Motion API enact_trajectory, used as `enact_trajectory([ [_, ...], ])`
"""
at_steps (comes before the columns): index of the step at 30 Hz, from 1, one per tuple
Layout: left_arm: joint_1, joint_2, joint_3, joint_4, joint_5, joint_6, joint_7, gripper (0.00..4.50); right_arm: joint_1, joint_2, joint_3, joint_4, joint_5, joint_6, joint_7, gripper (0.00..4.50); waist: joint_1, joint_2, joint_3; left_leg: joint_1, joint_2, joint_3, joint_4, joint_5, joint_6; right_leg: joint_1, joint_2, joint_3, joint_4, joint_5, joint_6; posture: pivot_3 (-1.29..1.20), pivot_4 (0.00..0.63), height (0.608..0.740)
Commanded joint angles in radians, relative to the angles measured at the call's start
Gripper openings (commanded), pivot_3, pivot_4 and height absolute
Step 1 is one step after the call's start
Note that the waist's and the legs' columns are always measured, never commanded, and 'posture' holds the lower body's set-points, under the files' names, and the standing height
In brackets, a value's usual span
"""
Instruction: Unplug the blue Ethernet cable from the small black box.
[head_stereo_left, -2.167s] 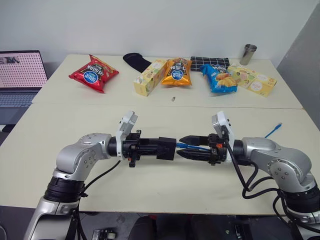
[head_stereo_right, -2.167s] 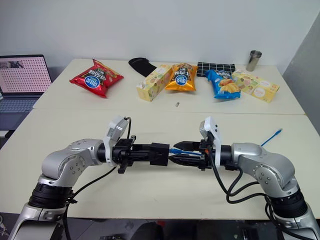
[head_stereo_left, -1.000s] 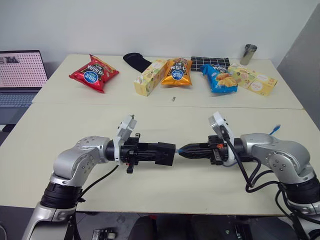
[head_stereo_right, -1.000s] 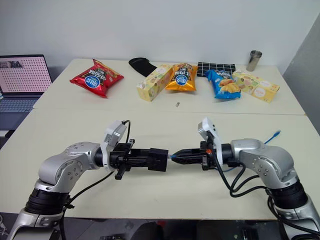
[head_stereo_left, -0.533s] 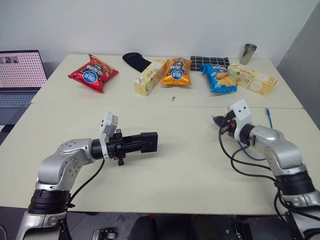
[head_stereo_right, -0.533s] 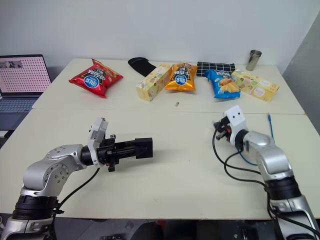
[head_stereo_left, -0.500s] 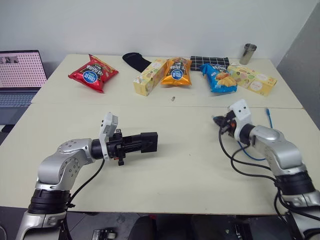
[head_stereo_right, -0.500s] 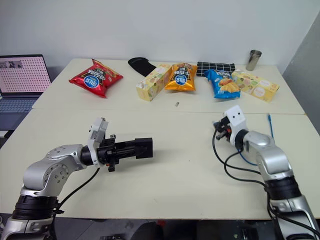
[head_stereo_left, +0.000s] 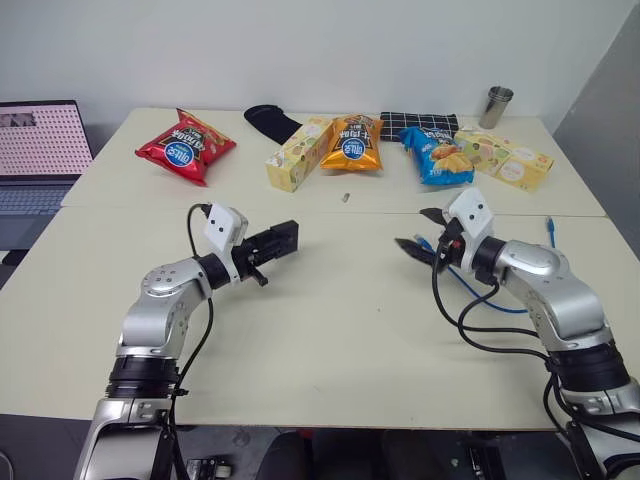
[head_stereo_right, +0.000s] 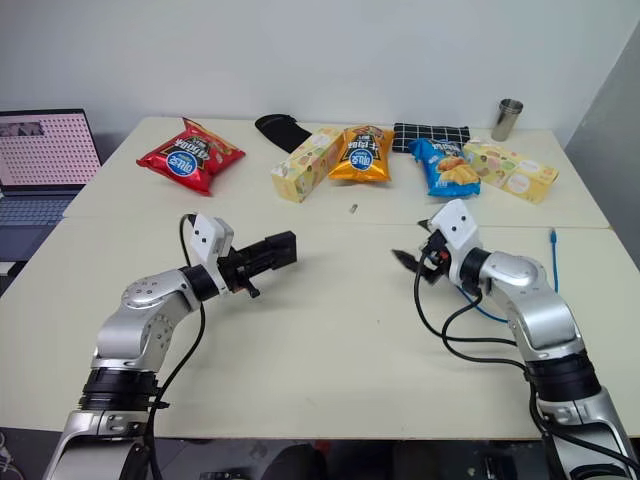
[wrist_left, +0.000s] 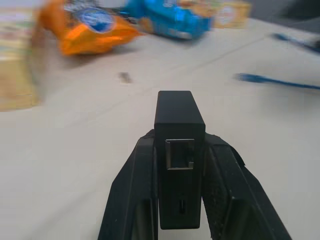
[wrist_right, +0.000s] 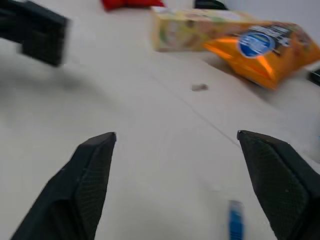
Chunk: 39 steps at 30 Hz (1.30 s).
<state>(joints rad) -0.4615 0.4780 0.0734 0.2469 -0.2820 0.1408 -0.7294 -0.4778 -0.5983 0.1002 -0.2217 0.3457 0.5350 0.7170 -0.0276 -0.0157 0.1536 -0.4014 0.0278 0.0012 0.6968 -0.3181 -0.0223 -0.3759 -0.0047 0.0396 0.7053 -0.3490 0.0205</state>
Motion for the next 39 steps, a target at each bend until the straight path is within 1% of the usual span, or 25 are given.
enact_trajectory([
  [1, -0.047, -0.064, 0.042, 0.129, 0.071, -0.202, 0.145, 0.78, -0.013, 0.005, 0.001, -0.094, 0.032, 0.067, 0.001, 4.05, 0.001, 0.000, 0.000, 0.000, 0.000, 0.000, 0.000, 0.000, 0.000, 0.000, 0.000, 0.000, 0.000, 0.000, 0.000, 0.00, 0.150, 0.740],
  [6, -0.078, -0.126, 0.022, 0.328, 0.123, -0.323, 0.204, 0.78, -0.034, 0.024, 0.013, -0.159, 0.063, 0.146, 0.004, 4.05, 0.000, 0.000, 0.000, 0.000, -0.001, 0.000, 0.001, 0.000, 0.000, 0.000, -0.001, 0.000, 0.001, 0.000, 0.000, 0.00, 0.150, 0.740],
  [11, -0.099, -0.145, 0.032, 0.433, 0.137, -0.335, 0.252, 0.78, -0.036, 0.030, 0.014, -0.192, 0.070, 0.183, -0.002, 4.05, 0.001, -0.001, 0.000, -0.001, -0.001, 0.000, 0.001, 0.000, 0.000, -0.002, -0.001, 0.000, 0.003, 0.000, 0.000, 0.00, 0.150, 0.740],
  [13, -0.094, -0.143, 0.040, 0.437, 0.118, -0.328, 0.233, 1.48, -0.037, 0.030, 0.013, -0.197, 0.070, 0.193, -0.009, 4.12, 0.000, -0.001, 0.000, 0.000, -0.001, 0.000, 0.001, 0.000, 0.000, -0.001, -0.001, 0.000, 0.004, 0.000, 0.000, 0.00, 0.150, 0.740],
  [14, -0.086, -0.140, 0.041, 0.430, 0.111, -0.325, 0.219, 1.57, -0.036, 0.031, 0.013, -0.199, 0.069, 0.198, -0.012, 4.12, 0.000, -0.001, 0.000, 0.001, -0.001, 0.000, 0.001, 0.000, 0.000, -0.001, -0.001, 0.000, 0.004, 0.000, 0.000, 0.00, 0.150, 0.740],
  [15, -0.081, -0.139, 0.042, 0.425, 0.107, -0.323, 0.211, 1.80, -0.035, 0.031, 0.013, -0.201, 0.068, 0.201, -0.015, 4.12, -0.001, -0.001, 0.000, 0.001, -0.001, 0.000, 0.001, 0.000, 0.000, -0.002, -0.001, 0.000, 0.005, 0.000, 0.000, 0.00, 0.150, 0.740],
  [16, -0.072, -0.136, 0.043, 0.413, 0.104, -0.313, 0.204, 1.90, -0.032, 0.033, 0.013, -0.205, 0.068, 0.205, -0.018, 4.12, -0.001, -0.001, 0.000, 0.000, -0.001, 0.000, 0.001, 0.000, 0.000, -0.003, -0.001, 0.000, 0.006, 0.000, 0.000, 0.00, 0.150, 0.740],
  [17, -0.059, -0.131, 0.045, 0.397, 0.101, -0.305, 0.197, 2.19, -0.029, 0.034, 0.014, -0.209, 0.067, 0.208, -0.020, 4.12, -0.001, -0.001, 0.000, 0.000, 0.000, 0.000, 0.001, 0.000, 0.000, -0.003, -0.001, 0.000, 0.006, 0.000, 0.000, 0.00, 0.150, 0.740],
  [19, -0.021, -0.112, 0.047, 0.343, 0.100, -0.276, 0.187, 2.54, -0.024, 0.037, 0.017, -0.218, 0.070, 0.216, -0.026, 4.12, -0.002, -0.001, 0.000, 0.000, 0.000, 0.000, 0.000, 0.000, 0.000, -0.004, -0.001, -0.001, 0.007, 0.000, 0.000, 0.00, 0.150, 0.740],
  [20, 0.001, -0.101, 0.049, 0.303, 0.096, -0.251, 0.182, 2.84, -0.021, 0.037, 0.019, -0.222, 0.069, 0.218, -0.029, 4.12, -0.002, -0.001, 0.000, 0.000, 0.000, 0.000, 0.000, 0.000, 0.000, -0.004, -0.001, -0.001, 0.007, 0.000, 0.000, 0.00, 0.150, 0.740],
  [21, 0.021, -0.091, 0.051, 0.261, 0.089, -0.225, 0.178, 2.99, -0.019, 0.036, 0.020, -0.225, 0.068, 0.220, -0.032, 4.12, -0.004, -0.001, 0.000, 0.000, 0.000, 0.000, 0.000, 0.000, 0.000, -0.004, -0.001, -0.001, 0.007, 0.000, 0.000, 0.00, 0.150, 0.740],
  [22, 0.034, -0.085, 0.053, 0.230, 0.084, -0.205, 0.176, 3.27, -0.017, 0.035, 0.020, -0.227, 0.067, 0.220, -0.034, 4.12, -0.004, -0.001, 0.000, 0.000, 0.000, 0.000, 0.000, 0.000, 0.000, -0.004, -0.001, -0.001, 0.007, 0.000, 0.000, 0.00, 0.150, 0.740],
  [23, 0.045, -0.082, 0.053, 0.207, 0.079, -0.189, 0.177, 3.45, -0.015, 0.034, 0.020, -0.229, 0.067, 0.221, -0.035, 4.12, -0.005, -0.001, 0.000, 0.000, 0.000, 0.000, 0.000, 0.000, 0.000, -0.004, -0.001, -0.001, 0.007, 0.000, 0.000, 0.00, 0.150, 0.740],
  [24, 0.079, -0.055, 0.060, 0.132, 0.065, -0.144, 0.162, 3.63, 0.000, 0.027, 0.010, -0.241, 0.072, 0.227, -0.037, 4.12, -0.004, -0.001, 0.000, 0.000, 0.000, 0.000, 0.000, 0.000, 0.000, -0.004, -0.001, -0.001, 0.007, 0.000, 0.000, 0.00, 0.150, 0.740],
  [27, 0.169, 0.046, 0.066, -0.073, 0.044, 0.001, 0.105, 3.63, 0.054, -0.009, -0.041, -0.265, 0.086, 0.242, -0.036, 4.12, -0.004, -0.001, 0.000, 0.000, 0.001, -0.001, 0.000, 0.000, 0.000, -0.004, 0.000, -0.001, 0.007, 0.000, 0.000, 0.00, 0.150, 0.740],
  [30, 0.199, 0.134, 0.058, -0.177, 0.036, 0.133, 0.069, 3.63, 0.100, -0.050, -0.092, -0.270, 0.100, 0.242, -0.021, 4.12, 0.002, -0.001, 0.000, -0.001, 0.000, -0.001, -0.001, 0.000, 0.000, -0.004, -0.001, -0.001, 0.007, 0.000, 0.000, 0.00, 0.150, 0.740],
  [33, 0.205, 0.194, 0.101, -0.278, -0.063, 0.257, 0.008, 3.63, 0.135, -0.093, -0.149, -0.257, 0.108, 0.237, -0.006, 4.12, 0.004, -0.001, 0.000, 0.000, -0.001, -0.001, 0.001, 0.000, 0.000, -0.002, -0.001, -0.001, 0.005, 0.000, 0.000, 0.00, 0.150, 0.740],
  [39, 0.194, 0.324, 0.108, -0.405, -0.135, 0.354, -0.124, 3.63, 0.185, -0.177, -0.248, -0.215, 0.125, 0.216, 0.034, 4.12, 0.000, -0.001, 0.000, 0.000, -0.001, -0.001, 0.000, 0.000, 0.000, -0.002, -0.001, -0.001, 0.005, 0.000, 0.000, 0.00, 0.150, 0.740],
])
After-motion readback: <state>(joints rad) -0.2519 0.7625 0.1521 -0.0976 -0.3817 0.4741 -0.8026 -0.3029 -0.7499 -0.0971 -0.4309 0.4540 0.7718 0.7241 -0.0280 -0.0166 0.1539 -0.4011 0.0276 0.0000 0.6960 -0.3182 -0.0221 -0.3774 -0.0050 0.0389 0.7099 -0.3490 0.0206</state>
